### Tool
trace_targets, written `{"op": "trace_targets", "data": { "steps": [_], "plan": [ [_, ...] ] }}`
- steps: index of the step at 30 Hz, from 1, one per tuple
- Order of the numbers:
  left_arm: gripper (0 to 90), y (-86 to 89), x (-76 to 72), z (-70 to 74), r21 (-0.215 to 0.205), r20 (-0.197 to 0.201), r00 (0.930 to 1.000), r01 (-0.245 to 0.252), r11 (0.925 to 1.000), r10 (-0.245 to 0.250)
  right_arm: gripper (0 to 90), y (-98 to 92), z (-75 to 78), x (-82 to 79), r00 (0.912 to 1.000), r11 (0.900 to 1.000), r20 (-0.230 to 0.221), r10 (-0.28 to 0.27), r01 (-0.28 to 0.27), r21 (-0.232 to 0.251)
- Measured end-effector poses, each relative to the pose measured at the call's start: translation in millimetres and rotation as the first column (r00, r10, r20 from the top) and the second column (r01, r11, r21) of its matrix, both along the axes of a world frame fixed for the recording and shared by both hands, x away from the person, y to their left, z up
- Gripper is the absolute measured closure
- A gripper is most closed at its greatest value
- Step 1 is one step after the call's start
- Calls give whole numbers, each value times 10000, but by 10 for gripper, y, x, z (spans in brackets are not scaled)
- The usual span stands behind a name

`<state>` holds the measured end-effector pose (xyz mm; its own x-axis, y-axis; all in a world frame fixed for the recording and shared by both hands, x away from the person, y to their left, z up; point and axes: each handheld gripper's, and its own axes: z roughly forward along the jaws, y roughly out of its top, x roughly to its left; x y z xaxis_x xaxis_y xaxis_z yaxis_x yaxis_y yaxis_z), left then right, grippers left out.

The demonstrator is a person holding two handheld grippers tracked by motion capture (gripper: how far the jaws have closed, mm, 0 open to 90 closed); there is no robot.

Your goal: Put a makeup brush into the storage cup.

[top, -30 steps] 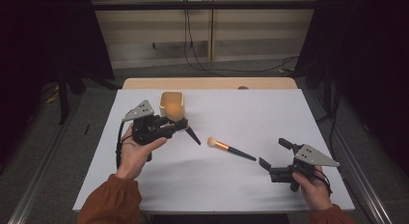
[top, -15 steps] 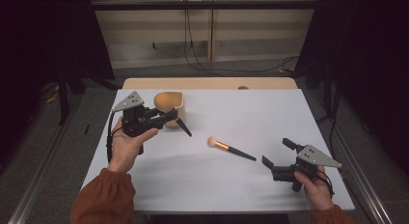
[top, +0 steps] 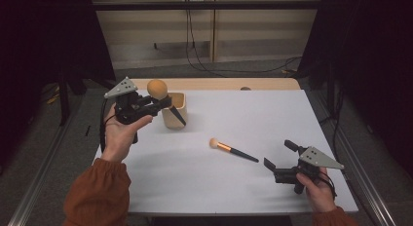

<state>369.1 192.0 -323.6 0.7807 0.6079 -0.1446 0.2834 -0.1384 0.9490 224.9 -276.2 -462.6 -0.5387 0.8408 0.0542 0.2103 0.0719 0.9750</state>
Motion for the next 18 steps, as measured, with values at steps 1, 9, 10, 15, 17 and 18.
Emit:
{"op": "trace_targets", "data": {
  "steps": [1, 9, 10, 15, 17, 18],
  "plan": [
    [658, 9, 7, 14, -36, 13, 10000, -38, 10000, 38, 0, -1, -3, 1, 10000, 10000, -12, -12, 12, -47],
    [658, 70, 97, 43, -167, 178, 9984, -526, 9985, 529, 0, 3, -8, 0, 10000, 10000, -22, -7, 7, -52],
    [658, 75, 111, 45, -147, 202, 9981, -583, 9982, 586, 0, 4, -10, 1, 10000, 10000, -20, 6, -6, -72],
    [658, 90, 169, 79, -17, 268, 9972, -701, 9975, 701, 0, 3, -16, 3, 9999, 9999, -67, 114, -114, -36],
    [658, 95, 202, 96, -57, 292, 9966, -763, 9971, 765, 0, 1, -18, 6, 9999, 9999, -66, 93, -94, -39],
    [658, 94, 211, 104, -21, 315, 9963, -797, 9968, 797, 0, 1, -19, 7, 9999, 10000, -70, 87, -87, -36]
  ]
}}
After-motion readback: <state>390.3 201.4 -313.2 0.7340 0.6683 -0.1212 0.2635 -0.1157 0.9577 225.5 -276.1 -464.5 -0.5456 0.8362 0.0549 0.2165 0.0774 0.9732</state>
